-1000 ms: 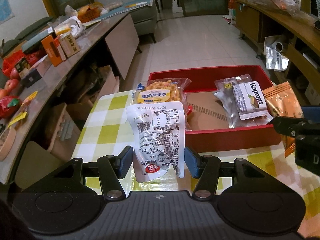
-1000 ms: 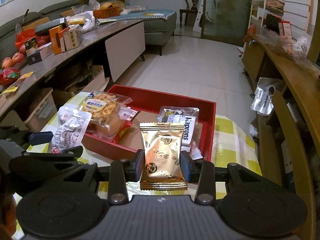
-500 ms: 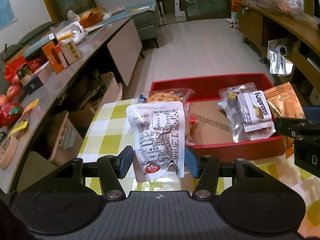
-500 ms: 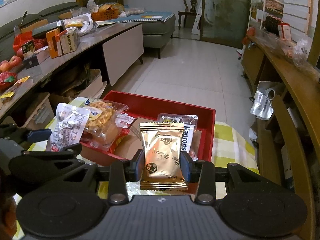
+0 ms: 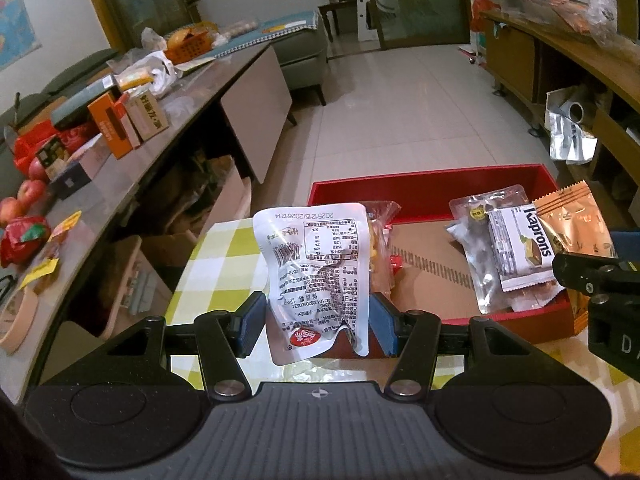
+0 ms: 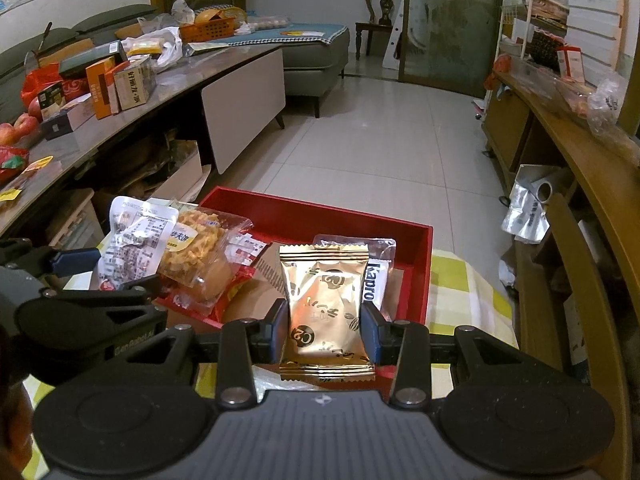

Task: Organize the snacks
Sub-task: 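Lift both held packets and carry them over the red box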

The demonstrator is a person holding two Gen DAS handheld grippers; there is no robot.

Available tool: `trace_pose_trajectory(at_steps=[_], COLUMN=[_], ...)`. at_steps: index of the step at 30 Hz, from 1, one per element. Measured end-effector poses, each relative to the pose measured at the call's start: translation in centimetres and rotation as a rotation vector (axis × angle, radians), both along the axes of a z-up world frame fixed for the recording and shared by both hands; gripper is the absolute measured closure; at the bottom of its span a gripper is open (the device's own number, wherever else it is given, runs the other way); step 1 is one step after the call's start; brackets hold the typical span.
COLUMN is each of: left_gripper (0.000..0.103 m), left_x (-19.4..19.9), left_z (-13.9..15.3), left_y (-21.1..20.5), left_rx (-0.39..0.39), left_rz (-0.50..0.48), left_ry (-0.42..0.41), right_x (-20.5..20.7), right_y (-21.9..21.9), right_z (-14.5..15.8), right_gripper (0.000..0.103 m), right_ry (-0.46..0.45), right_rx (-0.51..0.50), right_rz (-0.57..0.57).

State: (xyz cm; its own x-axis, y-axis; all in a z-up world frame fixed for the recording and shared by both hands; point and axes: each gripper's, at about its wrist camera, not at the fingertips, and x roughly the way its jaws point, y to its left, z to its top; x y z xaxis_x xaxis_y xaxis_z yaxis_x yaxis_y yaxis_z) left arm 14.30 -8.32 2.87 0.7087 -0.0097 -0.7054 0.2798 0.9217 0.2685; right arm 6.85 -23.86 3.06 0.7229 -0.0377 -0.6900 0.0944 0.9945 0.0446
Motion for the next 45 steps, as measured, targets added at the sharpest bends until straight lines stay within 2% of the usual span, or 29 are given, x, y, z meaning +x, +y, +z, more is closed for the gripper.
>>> trace_pose_trajectory(at_steps=[28,45], left_gripper=[0.039,0.040], left_x=[3.0,5.5], left_z=[-0.1,-0.8], left_y=[-0.8,-2.1], left_rx=[-0.002,-0.022], left_rz=[0.025,0.056], left_ry=[-0.013,0.014], right_x=[2.9,5.9], right_y=[-1.0,-3.5], right_z=[-0.1,-0.9], right_gripper=[0.054,0.054], right_ry=[-0.018,-0.019], right_rx=[-0.007,0.043], right_rz=[0.002,-0.025])
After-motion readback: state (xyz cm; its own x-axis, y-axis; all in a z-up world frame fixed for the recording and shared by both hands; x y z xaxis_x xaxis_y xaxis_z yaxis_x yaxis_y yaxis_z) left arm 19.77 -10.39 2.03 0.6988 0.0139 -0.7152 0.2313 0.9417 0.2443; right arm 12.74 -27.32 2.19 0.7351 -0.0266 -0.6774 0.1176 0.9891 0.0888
